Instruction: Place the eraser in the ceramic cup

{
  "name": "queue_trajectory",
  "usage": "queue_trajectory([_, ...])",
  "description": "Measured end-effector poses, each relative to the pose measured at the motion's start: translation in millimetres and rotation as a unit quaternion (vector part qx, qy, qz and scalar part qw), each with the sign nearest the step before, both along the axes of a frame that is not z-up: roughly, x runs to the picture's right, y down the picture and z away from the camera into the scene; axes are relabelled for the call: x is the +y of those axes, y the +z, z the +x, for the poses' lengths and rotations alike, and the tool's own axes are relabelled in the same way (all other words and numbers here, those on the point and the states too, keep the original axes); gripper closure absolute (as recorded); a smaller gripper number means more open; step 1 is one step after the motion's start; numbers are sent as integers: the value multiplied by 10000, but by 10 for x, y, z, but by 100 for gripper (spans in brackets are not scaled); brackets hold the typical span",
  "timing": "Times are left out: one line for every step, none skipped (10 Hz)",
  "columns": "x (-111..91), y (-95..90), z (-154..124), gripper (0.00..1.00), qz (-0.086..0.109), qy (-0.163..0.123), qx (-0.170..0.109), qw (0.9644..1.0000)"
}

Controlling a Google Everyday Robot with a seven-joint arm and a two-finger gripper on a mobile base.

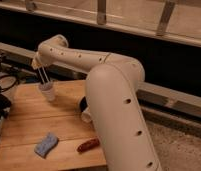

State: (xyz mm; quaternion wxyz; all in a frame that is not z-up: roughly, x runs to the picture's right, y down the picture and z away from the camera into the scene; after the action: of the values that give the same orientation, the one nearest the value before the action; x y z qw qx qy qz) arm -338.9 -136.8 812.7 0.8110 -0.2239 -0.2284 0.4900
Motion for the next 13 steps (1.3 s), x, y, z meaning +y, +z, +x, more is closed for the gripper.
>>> queue_trajectory([-7,23,51,86,-33,48,18,10000])
queue_trajectory([18,59,91,85,-57,47,33,10000])
queue_trajectory([57,53,19,90,-36,-13,1,10000])
queue_trajectory([102,39,-98,93,-32,-33,-44,10000])
queue_trajectory([114,67,-90,93,-38,-28,-31,10000])
queue_trajectory([98,97,-37,93,-18,-21,1,10000])
queue_trajectory([142,151,-14,93,-38,-35,13,10000])
queue_trajectory([164,175,-11,93,-38,-39,-5,10000])
queue_trajectory([183,165,-47,91,-42,-47,-18,10000])
queue_trajectory([186,135,-87,85,-36,-38,-25,10000])
queue_trajectory([217,123,-130,76,-44,-48,-38,10000])
queue_trajectory([232,163,-123,73,-37,-52,-40,10000])
queue_trajectory([249,189,-113,73,-30,-62,-31,10000])
